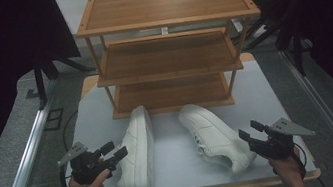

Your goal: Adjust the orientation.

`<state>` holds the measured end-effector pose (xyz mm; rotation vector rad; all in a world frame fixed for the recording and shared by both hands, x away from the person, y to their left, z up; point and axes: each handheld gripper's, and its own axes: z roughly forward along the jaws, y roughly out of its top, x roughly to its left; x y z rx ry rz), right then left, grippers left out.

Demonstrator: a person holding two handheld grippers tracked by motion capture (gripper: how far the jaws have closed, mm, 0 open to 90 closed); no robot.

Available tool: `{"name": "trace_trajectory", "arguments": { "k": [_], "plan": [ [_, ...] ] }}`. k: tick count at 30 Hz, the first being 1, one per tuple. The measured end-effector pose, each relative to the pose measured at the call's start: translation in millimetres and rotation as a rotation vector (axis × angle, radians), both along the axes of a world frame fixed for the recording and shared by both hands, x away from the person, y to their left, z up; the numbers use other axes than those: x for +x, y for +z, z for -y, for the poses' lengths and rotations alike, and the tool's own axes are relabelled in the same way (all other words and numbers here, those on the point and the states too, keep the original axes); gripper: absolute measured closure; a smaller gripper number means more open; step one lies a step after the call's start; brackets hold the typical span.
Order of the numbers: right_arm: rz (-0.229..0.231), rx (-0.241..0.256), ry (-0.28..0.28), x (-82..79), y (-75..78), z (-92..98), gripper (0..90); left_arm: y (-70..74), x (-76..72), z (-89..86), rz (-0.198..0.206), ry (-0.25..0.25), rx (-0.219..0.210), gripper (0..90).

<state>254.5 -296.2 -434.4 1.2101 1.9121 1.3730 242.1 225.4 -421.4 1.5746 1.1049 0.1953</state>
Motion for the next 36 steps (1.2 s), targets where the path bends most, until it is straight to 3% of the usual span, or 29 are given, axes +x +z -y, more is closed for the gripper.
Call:
{"name": "trace_trajectory", "arguments": {
  "k": [9,17,23,27,32,36],
  "plan": [
    [-0.001,0.001,-0.019,-4.2,-0.7,3.8,40.3,-1.7,4.6,2.5,-0.013,-0.016,0.012,33.6],
    [-0.007,-0.004,-0.023,-3.8,-3.2,2.8,40.3,-0.4,3.9,-3.8,-0.033,0.015,-0.002,36.3],
    [-0.003,0.0,-0.031,-3.6,-2.5,4.6,40.3,-0.8,5.1,-8.3,-0.034,0.015,-0.004,47.2],
    [-0.002,0.017,-0.048,-5.4,-1.6,6.1,40.3,0.3,4.4,-12.9,-0.024,0.01,-0.002,61.6],
    [0.002,0.039,-0.043,-7.1,0.8,7.1,40.3,1.1,0.4,-23.0,-0.012,0.027,0.036,69.9],
    [0.002,0.064,-0.044,-5.7,0.1,11.3,40.4,-6.0,-2.8,-33.8,-0.034,0.065,0.072,75.6]
  ]
}}
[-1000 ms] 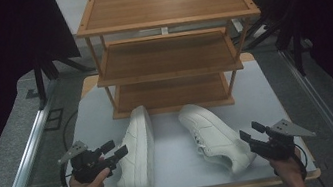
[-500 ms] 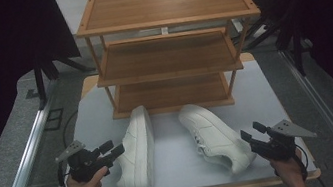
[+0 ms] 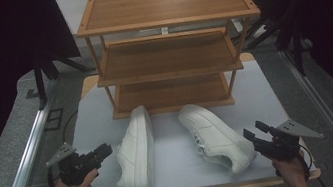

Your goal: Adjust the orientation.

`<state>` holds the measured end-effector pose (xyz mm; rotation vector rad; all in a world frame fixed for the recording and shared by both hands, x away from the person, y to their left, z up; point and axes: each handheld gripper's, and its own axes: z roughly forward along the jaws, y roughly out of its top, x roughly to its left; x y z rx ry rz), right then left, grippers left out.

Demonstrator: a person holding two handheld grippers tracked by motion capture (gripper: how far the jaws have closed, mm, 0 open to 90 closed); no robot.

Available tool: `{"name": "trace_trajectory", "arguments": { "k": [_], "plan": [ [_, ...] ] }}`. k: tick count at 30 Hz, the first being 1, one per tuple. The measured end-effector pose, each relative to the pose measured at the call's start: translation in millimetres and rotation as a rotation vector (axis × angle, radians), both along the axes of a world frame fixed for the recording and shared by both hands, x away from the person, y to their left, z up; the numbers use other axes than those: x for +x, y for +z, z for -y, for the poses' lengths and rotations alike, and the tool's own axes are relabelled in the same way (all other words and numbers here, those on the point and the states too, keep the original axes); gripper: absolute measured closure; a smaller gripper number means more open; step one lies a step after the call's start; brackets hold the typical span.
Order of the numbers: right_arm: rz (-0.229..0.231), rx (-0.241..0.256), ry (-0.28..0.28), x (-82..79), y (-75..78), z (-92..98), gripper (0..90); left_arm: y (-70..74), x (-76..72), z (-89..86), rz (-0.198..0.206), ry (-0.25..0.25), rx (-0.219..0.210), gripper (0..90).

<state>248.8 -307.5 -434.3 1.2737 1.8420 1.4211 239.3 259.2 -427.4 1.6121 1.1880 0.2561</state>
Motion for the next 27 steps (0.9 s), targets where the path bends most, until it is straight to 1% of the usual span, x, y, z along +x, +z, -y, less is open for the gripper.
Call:
{"name": "trace_trajectory", "arguments": {
  "k": [2,3,4,6,7,9,11,12,13,14,15,16,19,20,21,24,25,26,27],
  "plan": [
    [0.0,0.018,0.005,2.1,-0.1,2.5,40.3,-5.7,-1.9,-4.7,-0.019,0.024,0.015,78.2],
    [-0.002,0.023,0.004,2.2,0.5,2.9,40.3,-10.8,-2.9,-8.0,-0.039,0.04,0.018,78.7],
    [-0.002,0.023,0.004,2.2,0.5,2.9,40.3,-10.8,-2.9,-8.0,-0.039,0.04,0.018,78.9],
    [0.019,0.012,0.007,-0.3,5.0,3.3,40.2,-17.6,-4.0,-9.3,-0.065,0.052,0.029,79.0],
    [0.019,0.012,0.007,-0.3,5.0,3.3,40.2,-17.6,-4.0,-9.3,-0.065,0.052,0.029,79.2],
    [0.037,0.003,0.0,-1.2,10.1,3.9,40.2,-22.5,-5.0,-8.2,-0.081,0.053,0.048,79.4],
    [0.047,0.012,-0.004,-0.8,13.8,3.9,40.2,-27.0,-6.4,-6.3,-0.101,0.071,0.072,80.5],
    [0.055,0.013,-0.003,-1.1,15.7,2.4,40.2,-31.7,-8.4,-5.0,-0.115,0.074,0.077,81.4],
    [0.055,0.013,-0.003,-1.1,15.7,2.4,40.2,-31.7,-8.4,-5.0,-0.115,0.074,0.077,81.7],
    [0.057,0.003,0.0,-2.7,16.0,-0.6,40.2,-37.7,-11.8,-3.5,-0.131,0.061,0.071,82.1],
    [0.057,0.003,0.0,-2.7,16.0,-0.6,40.2,-37.7,-11.8,-3.5,-0.131,0.061,0.071,82.3],
    [0.059,-0.002,0.004,-5.2,16.2,-4.2,40.2,-42.9,-14.7,-0.7,-0.149,0.037,0.075,82.6],
    [0.066,-0.011,0.011,-8.4,17.7,-8.9,40.2,-45.3,-16.3,3.7,-0.159,0.023,0.074,84.0],
    [0.069,-0.017,0.016,-9.6,18.5,-10.9,40.2,-46.2,-16.5,10.7,-0.166,0.004,0.06,84.5],
    [0.072,-0.022,0.018,-10.3,18.9,-11.8,40.2,-46.5,-16.4,15.3,-0.171,-0.013,0.058,84.3],
    [0.076,-0.032,0.019,-12.6,20.4,-13.0,40.2,-44.9,-16.6,23.7,-0.162,-0.037,0.064,83.8],
    [0.079,-0.033,0.014,-14.2,21.4,-12.5,40.2,-43.5,-17.0,26.1,-0.158,-0.036,0.074,84.0],
    [0.087,-0.029,0.007,-15.8,22.5,-9.8,40.2,-41.9,-17.1,27.9,-0.149,-0.045,0.072,83.4],
    [0.087,-0.029,0.007,-15.8,22.5,-9.8,40.2,-41.9,-17.1,27.9,-0.149,-0.045,0.072,83.3]
  ]
}}
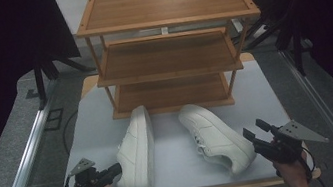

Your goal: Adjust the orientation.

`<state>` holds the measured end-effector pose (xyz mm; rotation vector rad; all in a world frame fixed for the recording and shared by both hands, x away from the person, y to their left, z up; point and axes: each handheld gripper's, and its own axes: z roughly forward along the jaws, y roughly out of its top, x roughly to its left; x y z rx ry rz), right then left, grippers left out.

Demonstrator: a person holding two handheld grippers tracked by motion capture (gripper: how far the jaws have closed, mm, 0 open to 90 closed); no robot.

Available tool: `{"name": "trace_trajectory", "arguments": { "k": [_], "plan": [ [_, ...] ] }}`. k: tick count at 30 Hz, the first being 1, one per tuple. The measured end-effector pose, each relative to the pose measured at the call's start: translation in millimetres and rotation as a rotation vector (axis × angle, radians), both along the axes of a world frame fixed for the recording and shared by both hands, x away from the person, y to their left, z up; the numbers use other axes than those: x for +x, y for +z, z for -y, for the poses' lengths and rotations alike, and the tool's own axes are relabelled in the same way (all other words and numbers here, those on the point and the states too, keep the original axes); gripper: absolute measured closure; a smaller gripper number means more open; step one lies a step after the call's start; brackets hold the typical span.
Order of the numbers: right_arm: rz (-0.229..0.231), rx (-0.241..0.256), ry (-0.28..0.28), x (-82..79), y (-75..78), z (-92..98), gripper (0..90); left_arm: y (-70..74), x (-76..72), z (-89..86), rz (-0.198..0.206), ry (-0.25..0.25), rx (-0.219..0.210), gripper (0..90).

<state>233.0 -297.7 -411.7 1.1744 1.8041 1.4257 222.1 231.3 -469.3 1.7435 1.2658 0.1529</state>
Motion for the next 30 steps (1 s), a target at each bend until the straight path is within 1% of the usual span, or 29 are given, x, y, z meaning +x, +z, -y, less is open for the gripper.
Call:
{"name": "trace_trajectory", "arguments": {
  "k": [2,4,6,10,12,14,18,20,21,22,25,26,28,29,30],
  "plan": [
    [-0.001,0.002,-0.011,-0.4,-0.1,3.0,40.2,2.5,0.1,1.9,0.019,-0.005,-0.005,83.3],
    [-0.006,0.007,-0.02,0.2,-0.9,5.8,40.2,4.5,0.3,4.8,0.042,-0.001,0.001,83.2],
    [-0.013,0.01,-0.032,0.4,-2.1,9.0,40.2,5.3,1.3,8.2,0.063,0.003,-0.007,82.8],
    [-0.016,0.011,-0.042,-1.1,-3.0,11.2,40.2,5.8,2.7,12.4,0.08,-0.005,-0.015,82.6],
    [-0.015,0.011,-0.044,-1.4,-3.2,11.4,40.2,5.6,3.4,13.3,0.08,-0.01,-0.02,82.3],
    [-0.018,0.011,-0.047,-1.3,-4.1,12.0,40.3,4.7,5.9,16.2,0.072,-0.023,-0.035,82.0],
    [-0.022,0.01,-0.048,-1.0,-5.3,11.4,40.2,2.9,8.6,21.2,0.063,-0.04,-0.032,81.3],
    [-0.025,0.01,-0.047,-0.9,-5.8,10.8,40.3,2.5,9.5,24.8,0.065,-0.035,-0.026,81.3],
    [-0.026,0.006,-0.047,-0.6,-6.5,10.4,40.2,3.7,10.7,30.1,0.069,-0.041,-0.037,81.5],
    [-0.026,0.006,-0.047,-0.6,-6.5,10.4,40.2,3.7,10.7,30.1,0.069,-0.041,-0.037,81.4],
    [-0.032,0.005,-0.05,0.3,-8.8,10.9,40.2,9.4,13.7,39.8,0.086,-0.075,-0.043,81.0],
    [-0.034,0.006,-0.052,0.5,-9.2,10.9,40.3,9.4,13.7,39.8,0.086,-0.075,-0.043,81.0],
    [-0.037,0.005,-0.052,0.9,-9.9,11.0,40.3,9.0,18.9,49.7,0.082,-0.094,-0.045,81.0],
    [-0.037,0.005,-0.052,0.9,-9.9,11.0,40.3,9.0,18.9,49.7,0.082,-0.094,-0.045,82.3],
    [-0.037,0.004,-0.052,1.1,-10.0,11.2,40.2,7.7,20.7,54.2,0.092,-0.126,-0.096,82.3]
  ]
}}
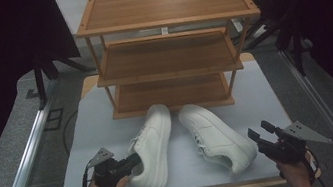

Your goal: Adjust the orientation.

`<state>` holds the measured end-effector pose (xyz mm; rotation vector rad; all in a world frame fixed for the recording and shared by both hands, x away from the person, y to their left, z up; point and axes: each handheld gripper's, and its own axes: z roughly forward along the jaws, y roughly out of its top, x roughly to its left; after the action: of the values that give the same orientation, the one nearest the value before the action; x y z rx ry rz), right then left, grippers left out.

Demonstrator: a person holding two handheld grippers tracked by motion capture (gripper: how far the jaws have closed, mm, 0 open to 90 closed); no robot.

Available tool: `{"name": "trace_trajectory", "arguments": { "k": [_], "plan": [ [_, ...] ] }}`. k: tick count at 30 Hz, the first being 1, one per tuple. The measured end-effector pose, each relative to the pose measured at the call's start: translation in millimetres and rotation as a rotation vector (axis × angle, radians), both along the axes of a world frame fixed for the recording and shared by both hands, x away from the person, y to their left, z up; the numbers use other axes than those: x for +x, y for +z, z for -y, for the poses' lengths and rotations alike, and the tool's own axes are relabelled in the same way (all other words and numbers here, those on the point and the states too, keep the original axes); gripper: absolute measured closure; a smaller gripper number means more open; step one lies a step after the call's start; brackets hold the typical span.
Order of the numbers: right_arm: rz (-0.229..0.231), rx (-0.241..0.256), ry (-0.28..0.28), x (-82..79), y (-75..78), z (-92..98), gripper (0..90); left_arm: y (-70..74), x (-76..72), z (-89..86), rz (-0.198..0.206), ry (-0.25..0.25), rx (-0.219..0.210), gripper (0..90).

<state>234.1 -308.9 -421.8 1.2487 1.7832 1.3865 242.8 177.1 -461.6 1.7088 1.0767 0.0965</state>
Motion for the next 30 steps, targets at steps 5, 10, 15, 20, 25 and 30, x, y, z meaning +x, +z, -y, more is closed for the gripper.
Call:
{"name": "trace_trajectory", "arguments": {
  "k": [5,10,15,20,25,30],
  "plan": [
    [0.0,0.013,-0.015,-1.2,0.8,4.6,40.3,7.3,1.0,24.7,0.03,-0.056,0.022,80.2],
    [0.003,0.013,-0.02,-1.3,0.9,6.9,40.2,7.9,0.0,27.0,0.021,-0.067,0.002,77.1],
    [-0.008,0.013,-0.023,-0.3,-1.0,7.7,40.3,20.3,-5.4,25.8,0.063,-0.064,0.001,70.3],
    [-0.01,0.011,-0.023,-0.2,-1.5,7.0,40.2,28.9,-10.3,24.9,0.116,0.003,0.083,60.2],
    [-0.015,0.005,-0.02,0.6,-2.9,5.5,40.0,27.1,-8.6,23.6,0.101,0.039,0.088,53.8],
    [-0.018,0.003,-0.02,1.0,-3.7,5.3,40.0,27.4,-6.1,29.6,0.08,0.047,0.113,44.8]
  ]
}}
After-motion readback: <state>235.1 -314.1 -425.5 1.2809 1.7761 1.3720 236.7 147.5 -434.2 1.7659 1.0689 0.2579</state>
